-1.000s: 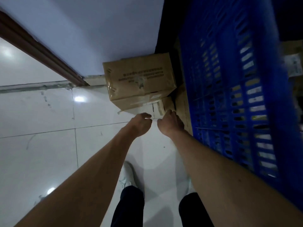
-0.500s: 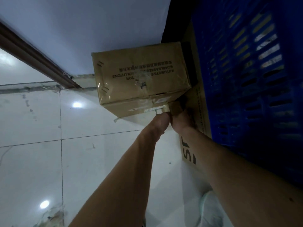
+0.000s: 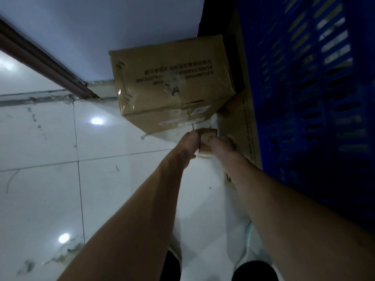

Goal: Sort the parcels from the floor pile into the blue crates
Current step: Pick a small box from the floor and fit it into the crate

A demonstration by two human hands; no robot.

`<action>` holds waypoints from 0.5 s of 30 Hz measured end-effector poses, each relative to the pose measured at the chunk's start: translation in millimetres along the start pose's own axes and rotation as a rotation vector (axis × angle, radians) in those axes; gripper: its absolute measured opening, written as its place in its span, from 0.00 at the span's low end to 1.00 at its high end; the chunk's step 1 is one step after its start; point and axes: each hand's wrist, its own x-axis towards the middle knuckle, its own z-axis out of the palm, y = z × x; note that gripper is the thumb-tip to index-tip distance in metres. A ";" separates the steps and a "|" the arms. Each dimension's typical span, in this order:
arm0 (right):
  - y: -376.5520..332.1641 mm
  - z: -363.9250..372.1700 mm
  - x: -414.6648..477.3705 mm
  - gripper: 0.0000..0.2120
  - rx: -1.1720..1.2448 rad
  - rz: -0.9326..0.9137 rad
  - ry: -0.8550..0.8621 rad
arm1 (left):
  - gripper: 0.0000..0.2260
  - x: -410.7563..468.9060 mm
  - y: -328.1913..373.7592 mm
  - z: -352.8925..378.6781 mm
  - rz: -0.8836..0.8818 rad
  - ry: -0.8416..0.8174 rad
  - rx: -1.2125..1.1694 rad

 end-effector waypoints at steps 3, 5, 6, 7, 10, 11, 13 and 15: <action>-4.8 -2.5 -27.2 0.26 0.054 -0.037 -0.021 | 0.17 -15.2 -3.7 -4.1 -0.033 0.070 -0.036; -8.4 -6.0 -48.9 0.25 0.052 -0.059 -0.033 | 0.18 -29.2 -6.5 -6.0 -0.047 0.114 -0.037; -9.8 -8.7 -62.4 0.22 0.039 -0.065 -0.044 | 0.17 -40.8 -6.0 -7.3 -0.056 0.129 -0.044; -12.9 -12.5 -80.1 0.19 0.014 -0.079 -0.053 | 0.17 -53.5 -4.4 -9.3 -0.067 0.140 -0.045; -14.8 -25.0 -140.4 0.17 -0.034 -0.144 -0.093 | 0.16 -101.8 5.9 -16.3 -0.070 0.216 -0.029; -13.9 -28.9 -162.5 0.17 -0.067 -0.177 -0.107 | 0.15 -122.2 11.7 -19.3 -0.075 0.233 -0.009; -13.2 -39.7 -205.9 0.17 -0.109 -0.240 -0.126 | 0.18 -158.7 21.8 -23.2 -0.106 0.261 0.021; -13.8 -55.6 -248.9 0.13 -0.111 -0.265 -0.141 | 0.22 -195.1 29.4 -27.2 -0.121 0.280 0.045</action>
